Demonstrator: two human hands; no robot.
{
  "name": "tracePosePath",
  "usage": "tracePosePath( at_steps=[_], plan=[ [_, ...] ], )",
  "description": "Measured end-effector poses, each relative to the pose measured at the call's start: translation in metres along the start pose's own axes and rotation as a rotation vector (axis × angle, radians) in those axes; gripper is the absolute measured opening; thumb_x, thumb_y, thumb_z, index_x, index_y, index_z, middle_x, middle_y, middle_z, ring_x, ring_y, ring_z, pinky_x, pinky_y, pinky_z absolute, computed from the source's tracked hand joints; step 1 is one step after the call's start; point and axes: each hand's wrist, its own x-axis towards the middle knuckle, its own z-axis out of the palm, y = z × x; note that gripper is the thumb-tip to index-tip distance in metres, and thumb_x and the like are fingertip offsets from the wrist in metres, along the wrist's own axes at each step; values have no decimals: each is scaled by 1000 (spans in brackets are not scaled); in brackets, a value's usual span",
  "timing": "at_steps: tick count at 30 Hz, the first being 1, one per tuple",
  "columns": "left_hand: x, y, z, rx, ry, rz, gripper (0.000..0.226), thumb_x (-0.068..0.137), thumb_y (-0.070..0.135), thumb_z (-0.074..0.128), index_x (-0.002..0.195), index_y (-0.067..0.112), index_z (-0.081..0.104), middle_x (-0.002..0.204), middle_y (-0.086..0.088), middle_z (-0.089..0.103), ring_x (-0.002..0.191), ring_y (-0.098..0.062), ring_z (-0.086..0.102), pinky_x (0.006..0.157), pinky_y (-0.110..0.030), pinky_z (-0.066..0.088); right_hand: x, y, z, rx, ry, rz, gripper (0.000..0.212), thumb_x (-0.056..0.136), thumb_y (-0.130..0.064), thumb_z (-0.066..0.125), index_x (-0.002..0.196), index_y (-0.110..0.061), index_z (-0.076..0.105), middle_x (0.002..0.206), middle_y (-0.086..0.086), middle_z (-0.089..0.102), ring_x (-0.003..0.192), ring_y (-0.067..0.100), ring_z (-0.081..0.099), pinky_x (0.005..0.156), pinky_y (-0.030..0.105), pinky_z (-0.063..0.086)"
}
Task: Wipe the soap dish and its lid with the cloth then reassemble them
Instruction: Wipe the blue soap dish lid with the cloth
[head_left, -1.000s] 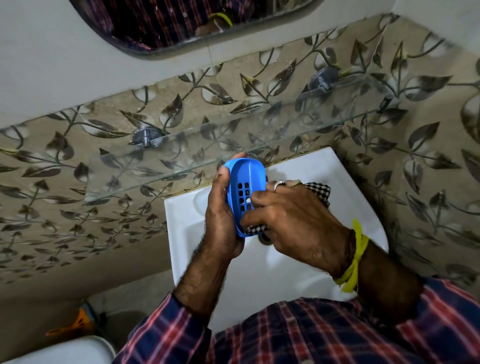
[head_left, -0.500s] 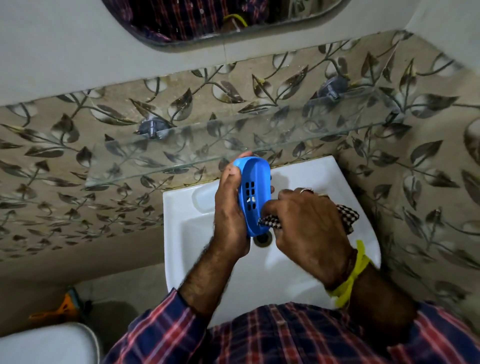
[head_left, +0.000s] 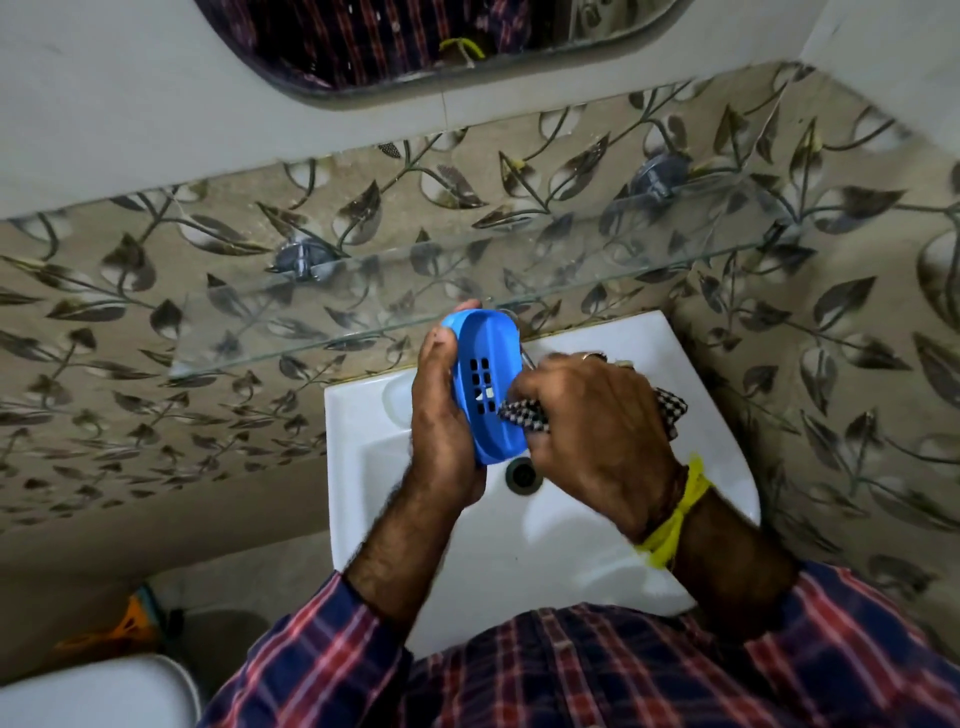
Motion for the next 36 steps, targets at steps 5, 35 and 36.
tracePosePath(
  at_steps=[5,35,36],
  plan=[
    [2,7,4,41,21,27,45,105,47,37,133,21,61,105,-11,68,90,-27,64,78,-39,53,6,-4,4,85,54,50,16,74,-26,66,90,-24,70,84,0,69,82,28,64,68,35,49],
    [-8,-4,9,97,-12,-8,53,96,49,46,135,16,61,127,-19,67,113,-36,64,97,-52,49,24,3,8,172,368,162,22,69,-29,76,81,-20,61,73,0,70,68,30,65,55,27,36],
    [-8,-5,10,96,-6,-16,53,97,49,45,135,16,61,128,-18,67,115,-36,64,97,-52,49,25,2,8,205,365,178,20,70,-29,75,82,-20,61,74,0,70,70,30,65,55,27,37]
  ],
)
